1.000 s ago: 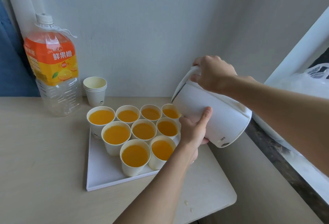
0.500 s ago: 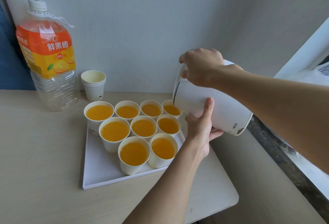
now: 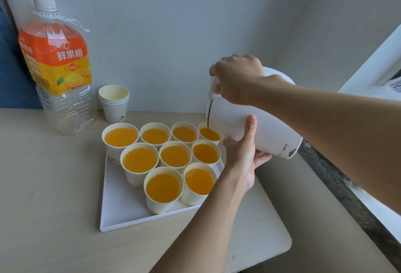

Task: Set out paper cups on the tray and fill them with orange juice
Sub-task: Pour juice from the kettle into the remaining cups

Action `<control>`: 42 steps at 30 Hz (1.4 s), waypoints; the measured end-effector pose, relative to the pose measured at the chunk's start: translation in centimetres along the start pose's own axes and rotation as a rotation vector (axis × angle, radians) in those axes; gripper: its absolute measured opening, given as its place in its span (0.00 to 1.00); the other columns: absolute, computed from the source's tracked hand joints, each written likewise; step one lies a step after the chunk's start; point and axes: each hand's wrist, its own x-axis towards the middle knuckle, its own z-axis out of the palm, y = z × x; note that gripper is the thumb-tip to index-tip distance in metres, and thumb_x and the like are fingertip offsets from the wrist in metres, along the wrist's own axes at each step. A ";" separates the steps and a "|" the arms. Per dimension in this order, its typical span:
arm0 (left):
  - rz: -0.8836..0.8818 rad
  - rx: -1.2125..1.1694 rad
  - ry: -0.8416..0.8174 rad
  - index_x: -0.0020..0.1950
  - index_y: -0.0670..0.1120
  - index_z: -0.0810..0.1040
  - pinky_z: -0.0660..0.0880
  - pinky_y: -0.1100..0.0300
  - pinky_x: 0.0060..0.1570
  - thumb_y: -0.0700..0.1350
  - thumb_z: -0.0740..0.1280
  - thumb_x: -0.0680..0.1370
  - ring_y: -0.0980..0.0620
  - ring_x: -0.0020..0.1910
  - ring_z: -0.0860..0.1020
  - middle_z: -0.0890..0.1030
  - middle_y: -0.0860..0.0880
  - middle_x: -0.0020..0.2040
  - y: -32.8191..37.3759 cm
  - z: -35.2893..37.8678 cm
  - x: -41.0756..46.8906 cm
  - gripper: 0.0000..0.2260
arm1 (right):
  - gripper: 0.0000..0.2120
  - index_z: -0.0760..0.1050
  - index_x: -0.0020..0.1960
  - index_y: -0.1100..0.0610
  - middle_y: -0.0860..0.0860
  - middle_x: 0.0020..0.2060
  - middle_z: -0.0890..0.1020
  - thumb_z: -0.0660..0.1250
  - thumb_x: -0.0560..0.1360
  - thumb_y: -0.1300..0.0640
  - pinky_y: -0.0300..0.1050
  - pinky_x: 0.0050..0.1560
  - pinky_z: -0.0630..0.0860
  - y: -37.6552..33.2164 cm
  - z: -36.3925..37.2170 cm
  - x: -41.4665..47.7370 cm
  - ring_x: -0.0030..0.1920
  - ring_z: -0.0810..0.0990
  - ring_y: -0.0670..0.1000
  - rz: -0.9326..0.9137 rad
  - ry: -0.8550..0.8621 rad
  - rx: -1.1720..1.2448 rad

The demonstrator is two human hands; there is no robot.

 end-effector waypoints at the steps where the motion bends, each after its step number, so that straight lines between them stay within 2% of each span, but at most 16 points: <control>1: 0.000 -0.006 -0.003 0.74 0.52 0.66 0.79 0.38 0.60 0.60 0.75 0.65 0.39 0.61 0.80 0.78 0.41 0.62 0.0 0.0 0.0 0.40 | 0.14 0.77 0.62 0.54 0.54 0.55 0.81 0.67 0.76 0.59 0.49 0.51 0.70 -0.1 0.0 0.0 0.55 0.77 0.58 -0.004 0.000 -0.009; 7: -0.001 -0.037 -0.018 0.74 0.52 0.66 0.80 0.39 0.58 0.59 0.75 0.67 0.39 0.61 0.81 0.78 0.40 0.62 0.1 0.0 -0.1 0.39 | 0.14 0.77 0.62 0.53 0.54 0.55 0.81 0.67 0.76 0.59 0.49 0.48 0.67 -0.6 0.1 0.2 0.54 0.77 0.58 -0.032 0.021 -0.053; 22: 0.003 -0.034 -0.012 0.74 0.50 0.67 0.80 0.39 0.58 0.58 0.75 0.66 0.39 0.61 0.81 0.79 0.39 0.62 -0.2 -0.3 0.1 0.39 | 0.14 0.76 0.62 0.54 0.54 0.54 0.80 0.68 0.76 0.59 0.49 0.48 0.67 -0.9 -0.5 -0.6 0.55 0.77 0.57 -0.038 0.027 -0.039; 28: 0.086 0.129 0.038 0.75 0.53 0.66 0.79 0.36 0.58 0.61 0.79 0.63 0.40 0.64 0.79 0.78 0.44 0.65 -0.3 -0.5 -2.0 0.44 | 0.15 0.75 0.63 0.52 0.54 0.56 0.78 0.66 0.77 0.55 0.49 0.53 0.67 0.5 -2.4 -4.1 0.58 0.75 0.59 0.064 0.097 0.160; 31: 0.126 0.286 0.048 0.75 0.53 0.67 0.80 0.36 0.58 0.57 0.78 0.72 0.43 0.64 0.79 0.79 0.49 0.66 -0.1 -0.9 -3.5 0.35 | 0.17 0.74 0.65 0.50 0.54 0.57 0.78 0.67 0.77 0.54 0.47 0.50 0.63 2.1 -3.1 -6.7 0.59 0.75 0.59 0.175 0.128 0.299; 34: 0.117 0.379 0.071 0.72 0.51 0.68 0.82 0.42 0.56 0.56 0.76 0.75 0.46 0.63 0.80 0.79 0.49 0.66 0.4 -1.8 -6.2 0.30 | 0.18 0.74 0.66 0.50 0.53 0.59 0.79 0.67 0.77 0.52 0.45 0.48 0.63 2.3 -4.3 -8.9 0.60 0.75 0.58 0.251 0.131 0.432; 37: 0.118 0.388 0.139 0.70 0.49 0.69 0.84 0.44 0.53 0.62 0.78 0.69 0.46 0.62 0.80 0.79 0.48 0.65 0.5 -3.1 -8.9 0.36 | 0.18 0.74 0.66 0.49 0.52 0.60 0.79 0.68 0.77 0.51 0.44 0.48 0.64 1.0 -5.5 -10.3 0.61 0.75 0.57 0.230 0.121 0.506; 40: 0.131 0.326 0.181 0.73 0.50 0.69 0.84 0.41 0.51 0.62 0.78 0.68 0.44 0.61 0.82 0.80 0.48 0.65 0.8 -4.4 -11.0 0.38 | 0.17 0.75 0.65 0.49 0.51 0.60 0.79 0.68 0.77 0.52 0.44 0.47 0.65 -1.6 -6.8 -10.9 0.59 0.76 0.57 0.139 0.100 0.529; 42: 0.127 0.273 0.211 0.74 0.52 0.68 0.83 0.38 0.52 0.64 0.79 0.63 0.41 0.61 0.82 0.80 0.47 0.65 1.0 -5.0 -12.1 0.43 | 0.17 0.74 0.66 0.49 0.51 0.60 0.78 0.67 0.77 0.51 0.45 0.47 0.65 -3.5 -7.7 -10.8 0.60 0.76 0.57 0.061 0.091 0.499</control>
